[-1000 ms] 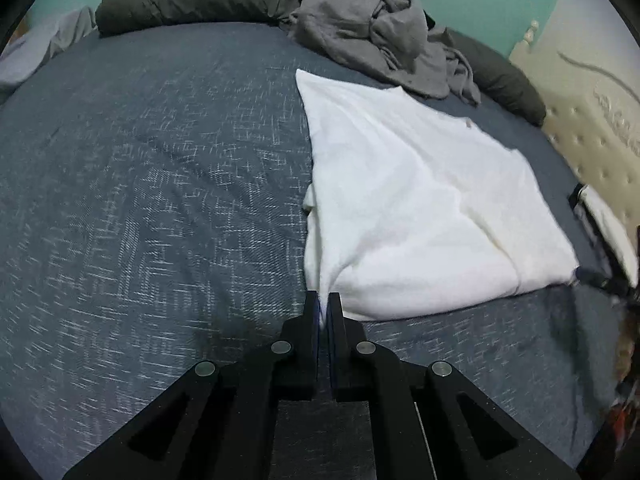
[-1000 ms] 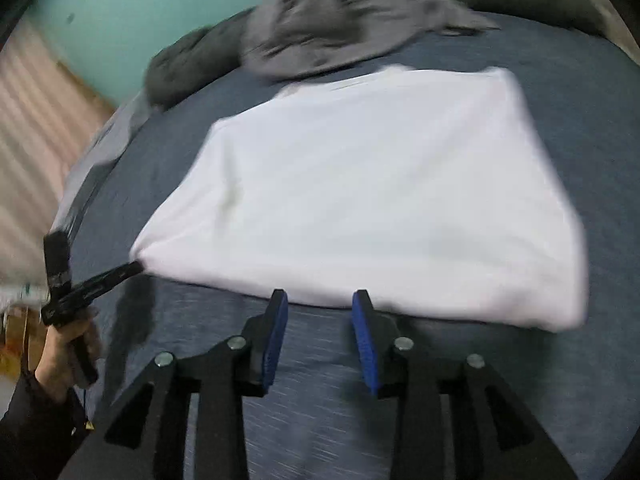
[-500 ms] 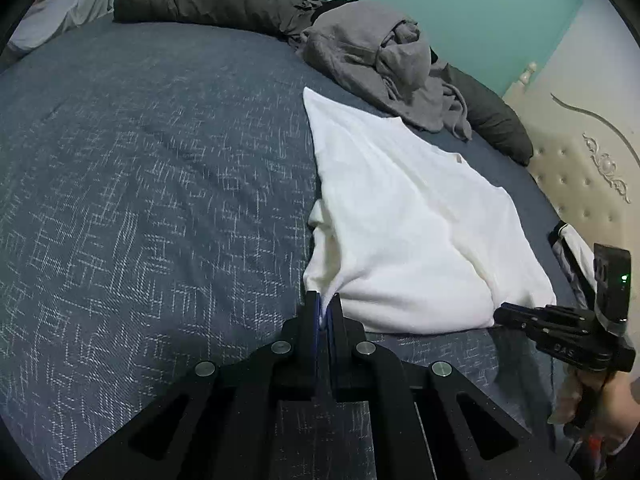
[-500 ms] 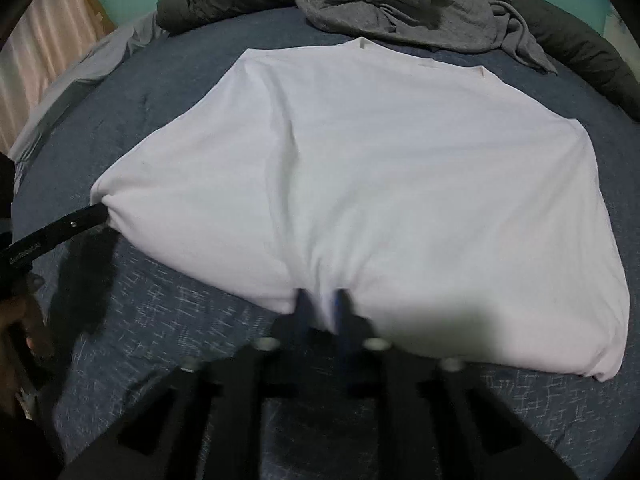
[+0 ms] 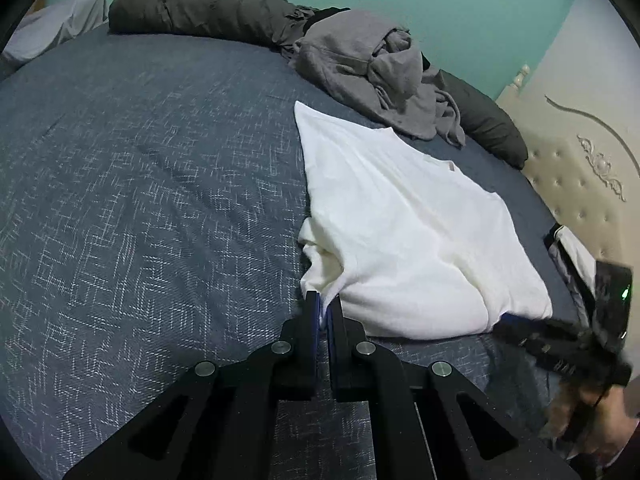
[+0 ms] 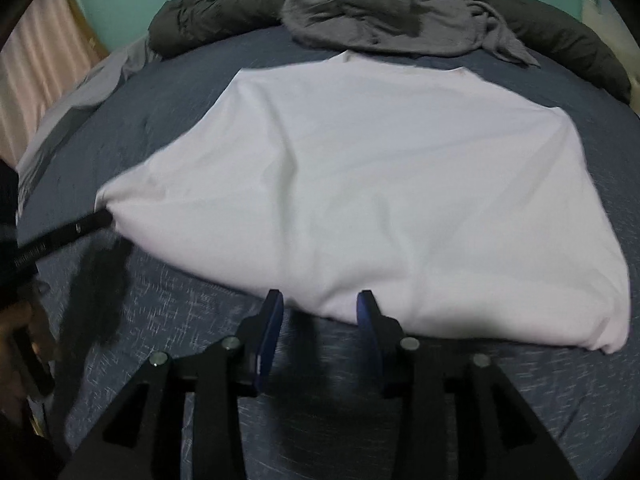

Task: Fold clothes
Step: 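Pinch the folded shirt edge with the right gripper and tug it straight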

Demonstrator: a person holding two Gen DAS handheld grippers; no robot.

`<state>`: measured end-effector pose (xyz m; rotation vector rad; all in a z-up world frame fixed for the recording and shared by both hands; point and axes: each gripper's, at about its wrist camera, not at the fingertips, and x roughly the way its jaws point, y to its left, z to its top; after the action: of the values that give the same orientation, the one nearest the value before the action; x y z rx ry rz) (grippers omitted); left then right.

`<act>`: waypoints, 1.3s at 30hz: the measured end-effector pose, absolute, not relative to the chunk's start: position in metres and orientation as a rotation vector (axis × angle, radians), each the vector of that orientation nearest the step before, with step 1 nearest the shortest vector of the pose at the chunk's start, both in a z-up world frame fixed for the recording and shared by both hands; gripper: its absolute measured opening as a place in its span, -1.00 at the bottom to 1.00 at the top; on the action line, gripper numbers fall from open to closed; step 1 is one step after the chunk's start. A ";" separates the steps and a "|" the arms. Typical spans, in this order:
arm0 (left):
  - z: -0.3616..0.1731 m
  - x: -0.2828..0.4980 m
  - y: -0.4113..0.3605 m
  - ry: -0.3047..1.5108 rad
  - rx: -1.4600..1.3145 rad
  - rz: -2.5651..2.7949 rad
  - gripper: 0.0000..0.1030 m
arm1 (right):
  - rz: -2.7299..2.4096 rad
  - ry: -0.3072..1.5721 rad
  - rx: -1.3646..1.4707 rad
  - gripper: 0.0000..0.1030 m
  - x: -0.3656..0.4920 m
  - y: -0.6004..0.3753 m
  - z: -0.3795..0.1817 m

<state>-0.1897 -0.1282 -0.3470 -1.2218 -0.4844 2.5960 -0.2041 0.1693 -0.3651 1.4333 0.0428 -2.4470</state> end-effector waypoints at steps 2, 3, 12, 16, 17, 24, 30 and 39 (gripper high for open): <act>-0.348 -0.190 -0.130 -0.494 -1.222 2.595 -0.93 | -2.467 0.104 1.450 -0.26 -0.207 0.163 -0.376; -0.348 -0.191 -0.130 -0.496 -1.222 2.596 -0.93 | -2.479 0.110 1.447 -0.28 -0.207 0.162 -0.377; -0.347 -0.195 -0.131 -0.496 -1.217 2.610 -0.93 | -2.550 0.120 1.399 -0.98 -0.212 0.187 -0.366; -0.348 -0.197 -0.132 -0.505 -1.217 2.607 -0.93 | -2.532 0.111 1.401 -0.98 -0.213 0.195 -0.362; -0.349 -0.197 -0.132 -0.508 -1.218 2.606 -0.93 | -2.520 0.099 1.402 -0.98 -0.209 0.195 -0.363; -0.352 -0.196 -0.133 -0.524 -1.228 2.601 -0.93 | -2.459 -0.064 1.449 -0.95 -0.201 0.218 -0.367; -0.348 -0.197 -0.131 -0.530 -1.214 2.610 -0.93 | -2.460 0.011 1.419 -0.03 -0.189 0.201 -0.370; -0.343 -0.198 -0.131 -0.528 -1.193 2.628 -0.93 | -2.520 -0.026 1.477 -0.73 -0.206 0.187 -0.386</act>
<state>-0.1984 -0.1312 -0.3430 -1.1928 -0.5277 2.6284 -0.2064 0.1865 -0.3862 1.4772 -0.0260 -2.5204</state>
